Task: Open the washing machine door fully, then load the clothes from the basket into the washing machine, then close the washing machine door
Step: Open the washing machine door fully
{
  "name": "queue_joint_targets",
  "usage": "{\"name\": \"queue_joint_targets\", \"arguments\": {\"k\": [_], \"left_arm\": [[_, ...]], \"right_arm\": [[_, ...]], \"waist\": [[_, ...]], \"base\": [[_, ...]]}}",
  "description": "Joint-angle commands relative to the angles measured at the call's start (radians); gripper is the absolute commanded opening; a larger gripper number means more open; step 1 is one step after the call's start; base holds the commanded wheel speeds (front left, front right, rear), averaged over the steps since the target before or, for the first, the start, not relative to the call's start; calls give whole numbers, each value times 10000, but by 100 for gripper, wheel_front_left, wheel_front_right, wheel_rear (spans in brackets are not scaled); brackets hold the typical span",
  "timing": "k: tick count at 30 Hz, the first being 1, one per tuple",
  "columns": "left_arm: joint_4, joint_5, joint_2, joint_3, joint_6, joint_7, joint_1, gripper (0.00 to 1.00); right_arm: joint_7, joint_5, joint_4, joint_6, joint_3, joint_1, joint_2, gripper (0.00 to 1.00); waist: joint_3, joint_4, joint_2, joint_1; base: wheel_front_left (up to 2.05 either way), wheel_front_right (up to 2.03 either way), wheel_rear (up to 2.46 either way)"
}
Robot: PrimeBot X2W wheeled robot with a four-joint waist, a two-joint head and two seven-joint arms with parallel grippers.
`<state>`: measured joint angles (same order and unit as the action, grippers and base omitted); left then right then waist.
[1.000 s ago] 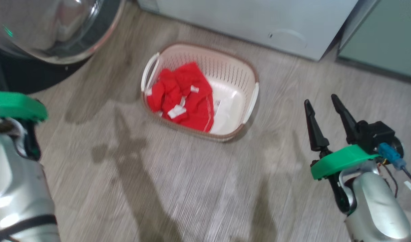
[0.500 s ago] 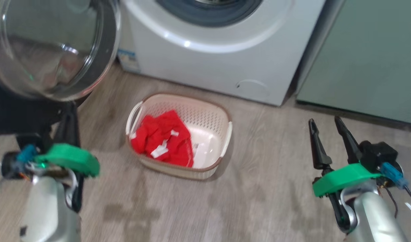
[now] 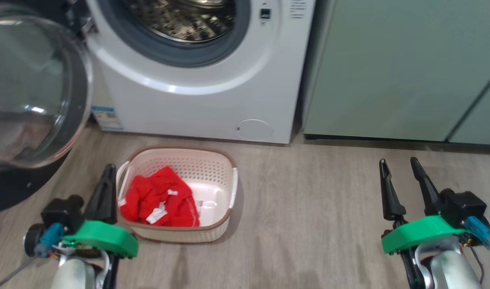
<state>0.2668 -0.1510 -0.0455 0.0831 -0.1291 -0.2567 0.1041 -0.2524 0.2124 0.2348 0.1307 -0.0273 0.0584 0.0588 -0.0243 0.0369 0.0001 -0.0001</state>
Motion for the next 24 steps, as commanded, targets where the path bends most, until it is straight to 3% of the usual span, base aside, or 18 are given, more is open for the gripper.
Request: {"name": "queue_joint_targets", "arguments": {"k": [1,13,21,22,23,24], "left_arm": [[-574,-19,-69,105,35,-51,179,0],[-1616,-699,-49,-950,658,-51,-594,0],[-2032,-864,-48,-1218,941,-51,-815,0],[-2039,-916,-48,-1187,1020,-51,-829,31],[-2036,-958,-48,-1176,1068,-51,-838,87],[-2005,-985,-48,-1186,1089,-51,-852,100]], "right_arm": [[-93,-5,-476,0,185,143,-49,100],[-93,223,-992,0,-77,-263,-79,100],[-93,550,-1055,0,-68,-436,-83,100],[-93,568,-1047,0,-79,-442,-83,100],[-93,582,-1032,0,-88,-451,-84,100],[-93,586,-1011,0,-95,-455,-84,100]], "waist": [[-92,-379,-1,1],[-18,-1287,-1,1],[142,-1542,-1,1],[159,-1542,-1,1],[172,-1537,-1,1],[181,-1527,-1,1]], "base": [[0,0,0],[0,0,0],[0,0,0],[0,0,0],[0,0,0],[0,0,0]]}}
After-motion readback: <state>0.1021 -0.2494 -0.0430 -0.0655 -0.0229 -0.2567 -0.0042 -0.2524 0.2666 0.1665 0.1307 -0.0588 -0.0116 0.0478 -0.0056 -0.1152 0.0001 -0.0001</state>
